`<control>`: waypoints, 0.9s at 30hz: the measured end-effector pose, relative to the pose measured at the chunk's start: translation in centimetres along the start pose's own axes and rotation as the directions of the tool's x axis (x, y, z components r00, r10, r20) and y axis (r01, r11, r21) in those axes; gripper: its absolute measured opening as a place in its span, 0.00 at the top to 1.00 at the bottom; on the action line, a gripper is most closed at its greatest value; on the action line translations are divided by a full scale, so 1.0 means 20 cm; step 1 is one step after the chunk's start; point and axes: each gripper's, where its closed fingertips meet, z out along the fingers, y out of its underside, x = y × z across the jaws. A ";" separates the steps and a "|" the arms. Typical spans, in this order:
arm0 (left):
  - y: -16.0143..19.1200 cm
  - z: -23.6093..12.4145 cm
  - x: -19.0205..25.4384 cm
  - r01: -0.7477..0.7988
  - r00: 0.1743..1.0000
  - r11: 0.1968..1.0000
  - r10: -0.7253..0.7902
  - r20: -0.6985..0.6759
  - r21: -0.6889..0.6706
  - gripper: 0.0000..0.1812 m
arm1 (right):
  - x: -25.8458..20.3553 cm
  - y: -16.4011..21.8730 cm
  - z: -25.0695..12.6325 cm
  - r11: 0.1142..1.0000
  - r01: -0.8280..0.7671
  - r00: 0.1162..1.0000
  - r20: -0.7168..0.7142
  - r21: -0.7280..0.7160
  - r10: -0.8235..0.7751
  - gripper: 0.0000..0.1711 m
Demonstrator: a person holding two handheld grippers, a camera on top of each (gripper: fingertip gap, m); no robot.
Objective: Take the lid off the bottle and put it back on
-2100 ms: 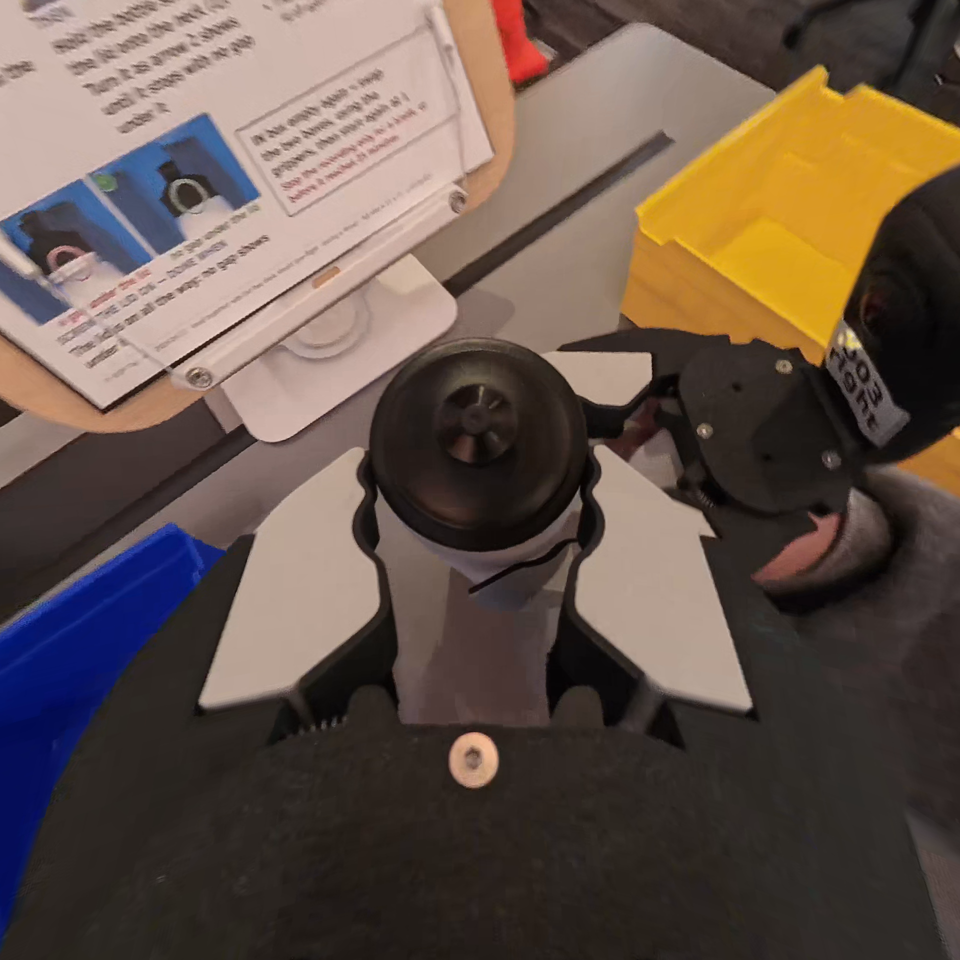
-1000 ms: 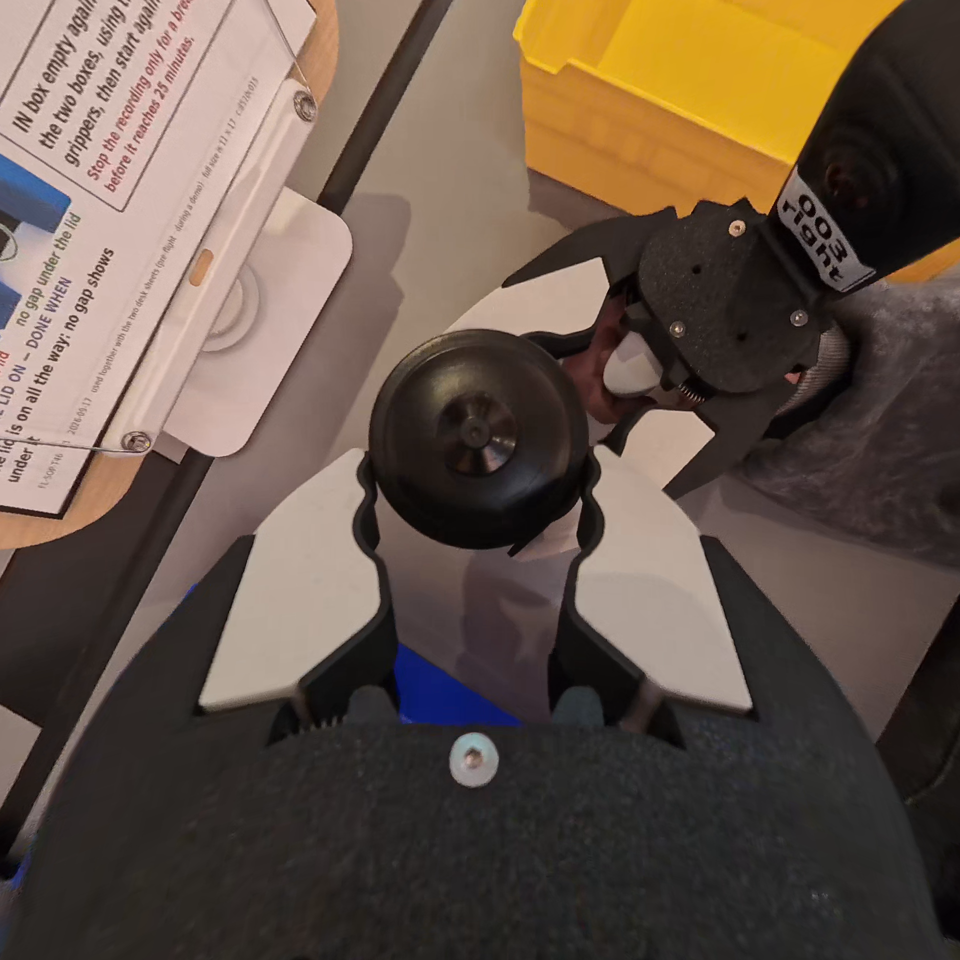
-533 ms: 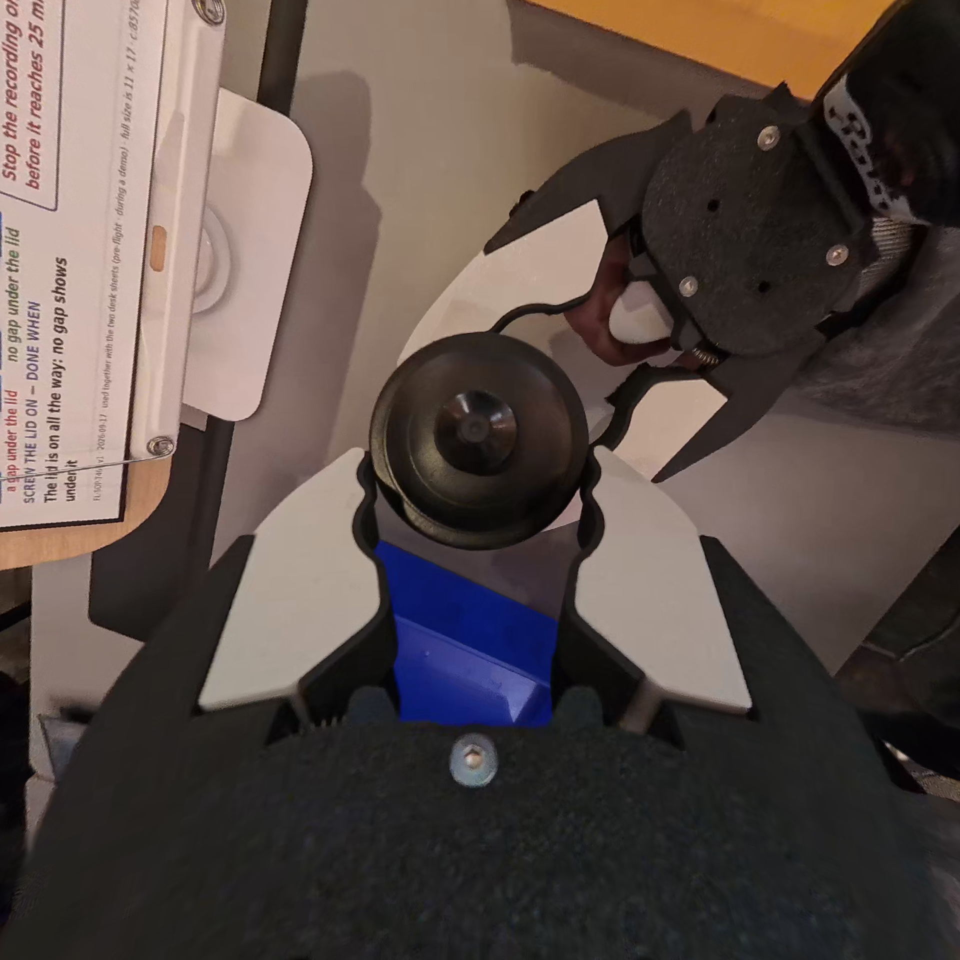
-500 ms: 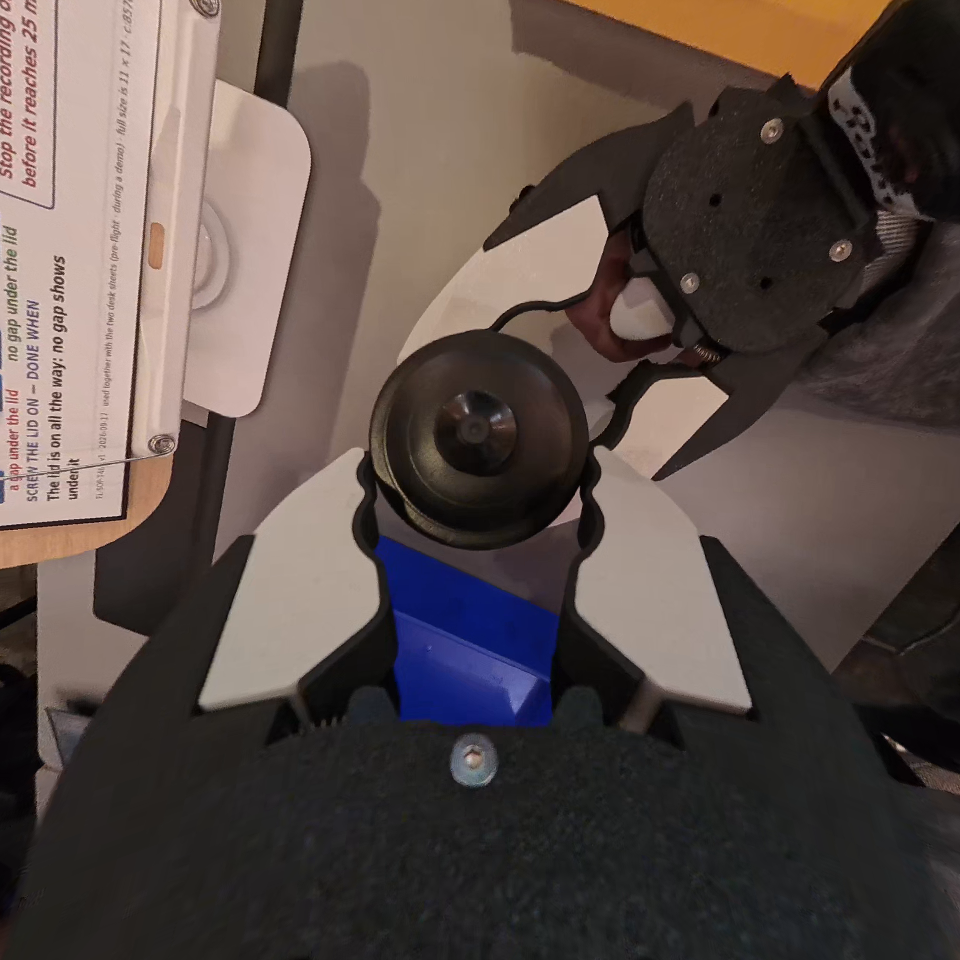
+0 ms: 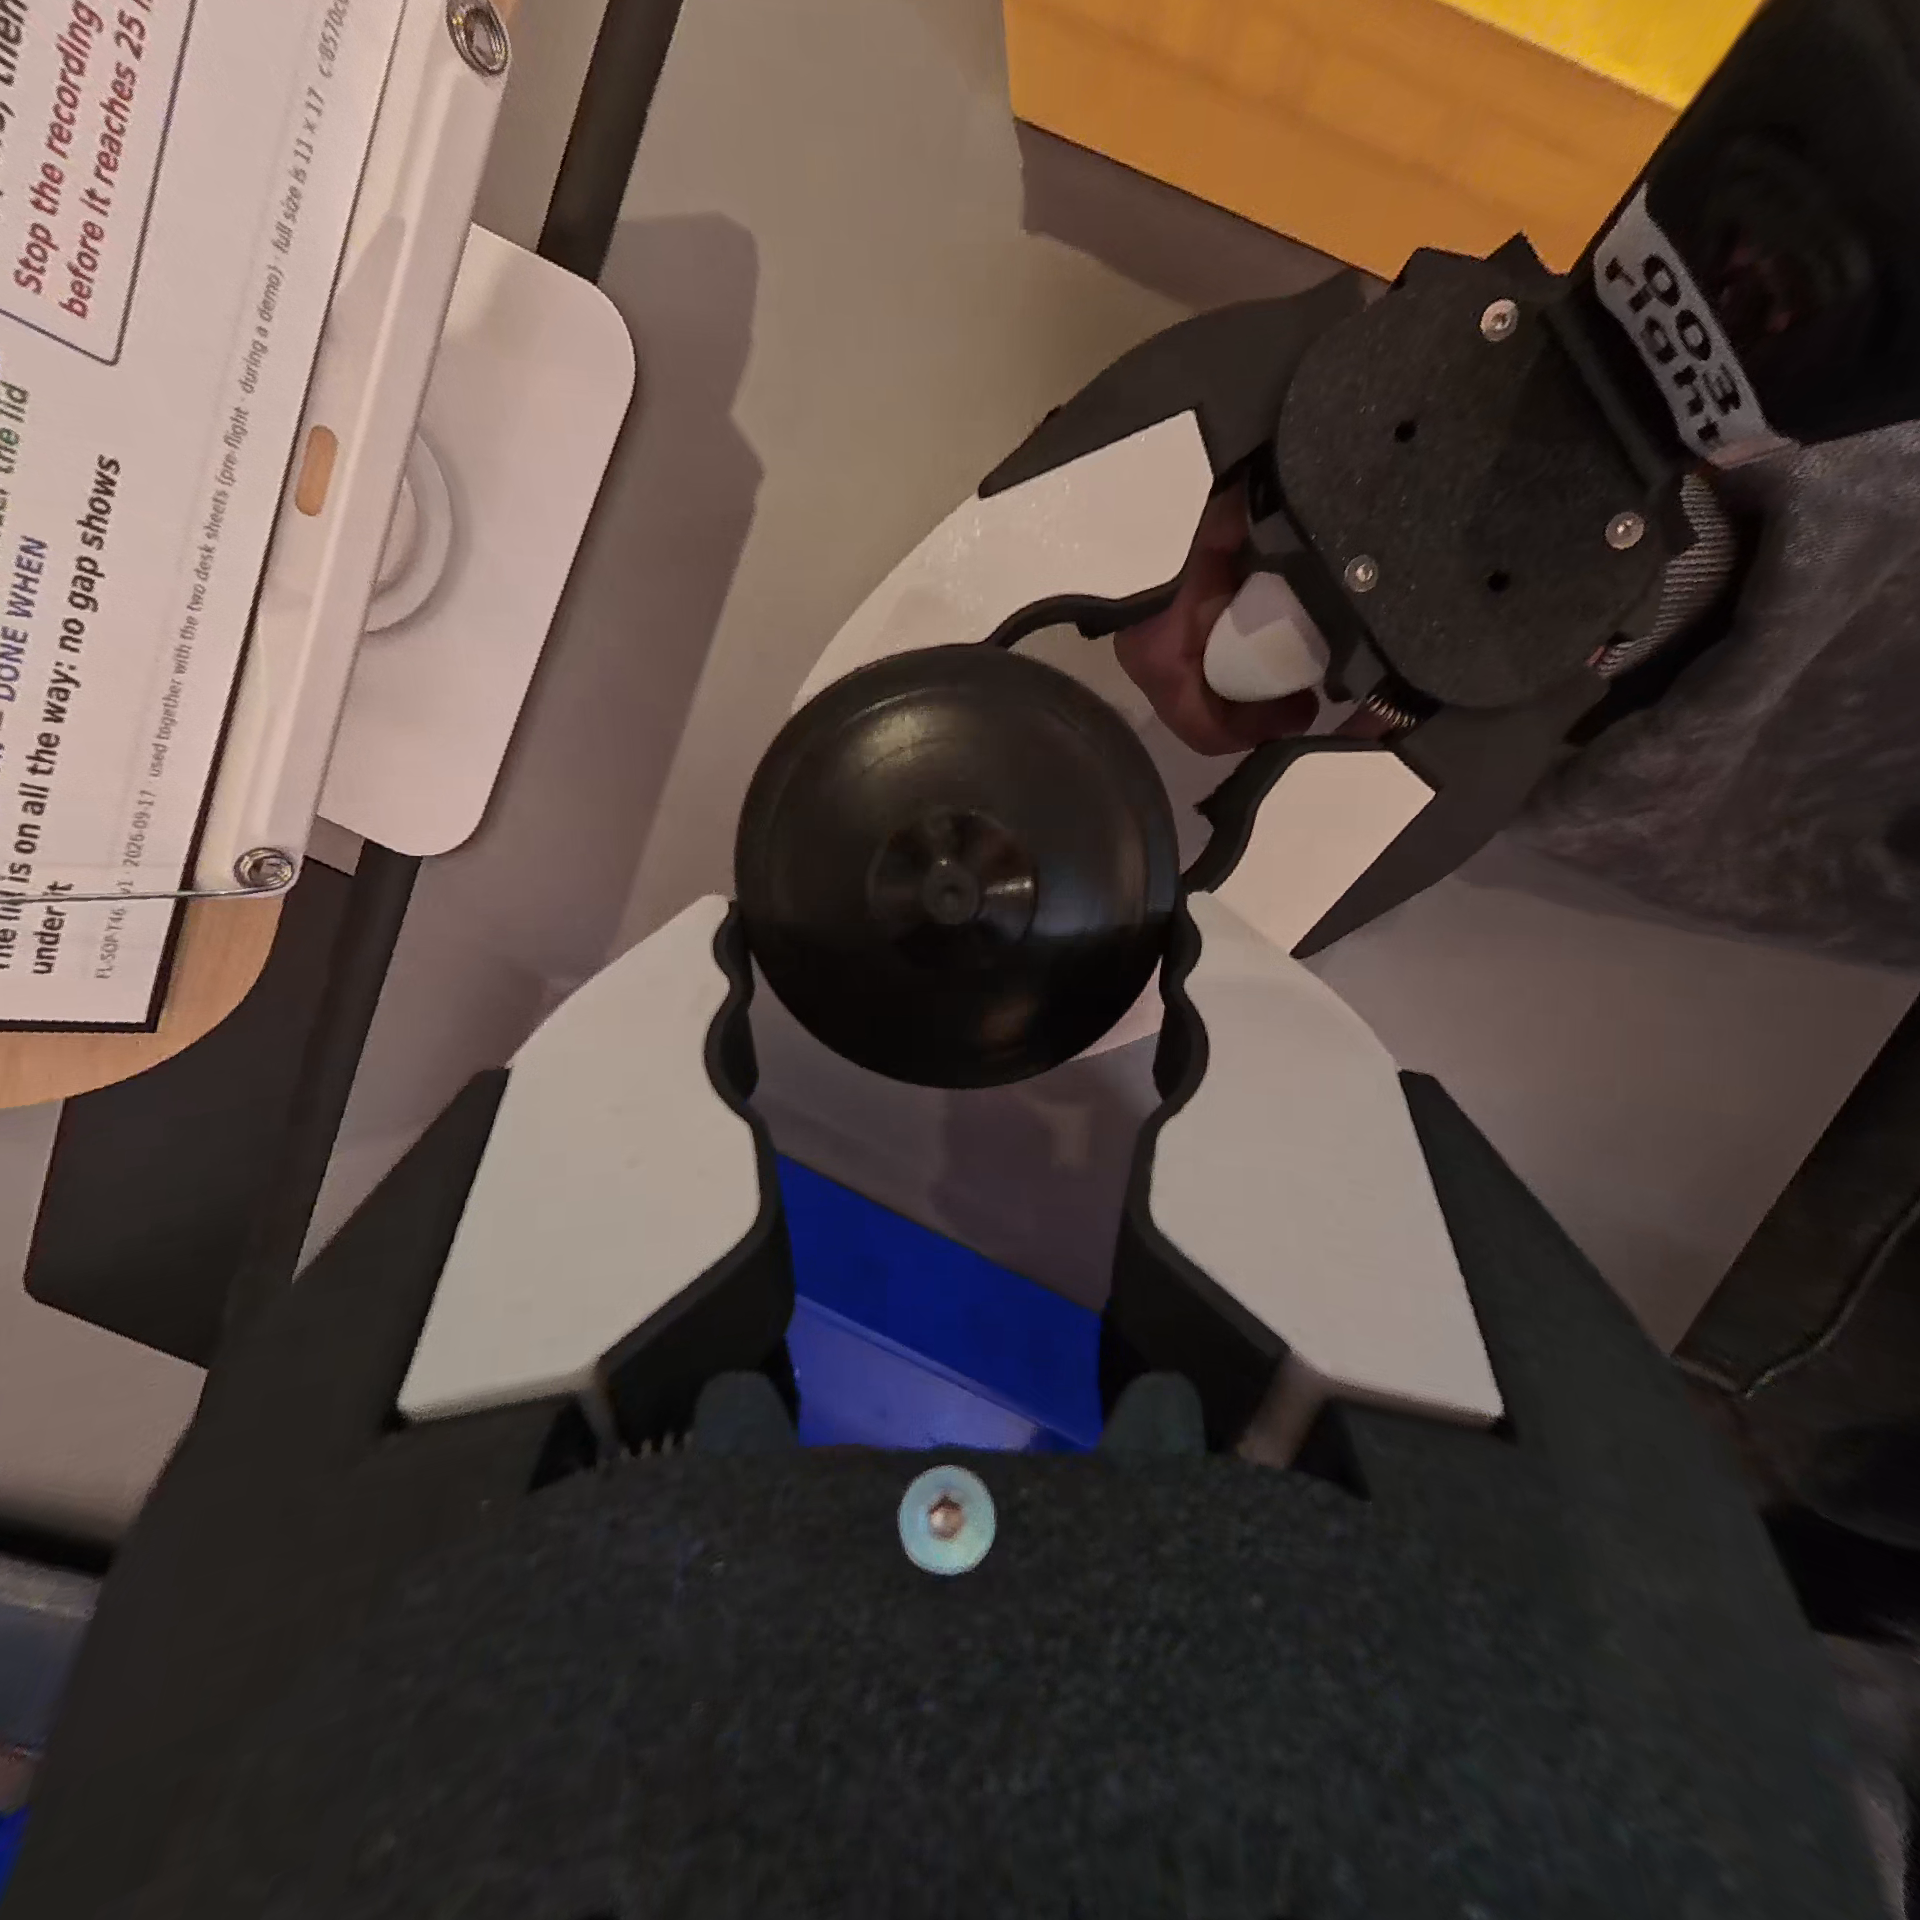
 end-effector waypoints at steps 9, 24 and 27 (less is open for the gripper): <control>0.00 0.00 0.00 -0.035 0.999 0.999 0.034 -0.025 -0.027 0.58 | 0.00 0.00 0.00 1.000 -0.001 1.000 -0.004 -0.002 0.001 0.50; -0.03 -0.08 -0.02 0.092 0.995 0.927 -0.077 -0.055 0.364 0.53 | 0.00 0.00 0.00 1.000 0.001 1.000 0.001 -0.001 -0.001 0.50; -0.08 -0.14 0.03 0.180 0.984 0.814 -0.143 -0.110 0.552 0.52 | 0.00 0.00 0.00 1.000 0.003 1.000 0.001 -0.001 -0.003 0.50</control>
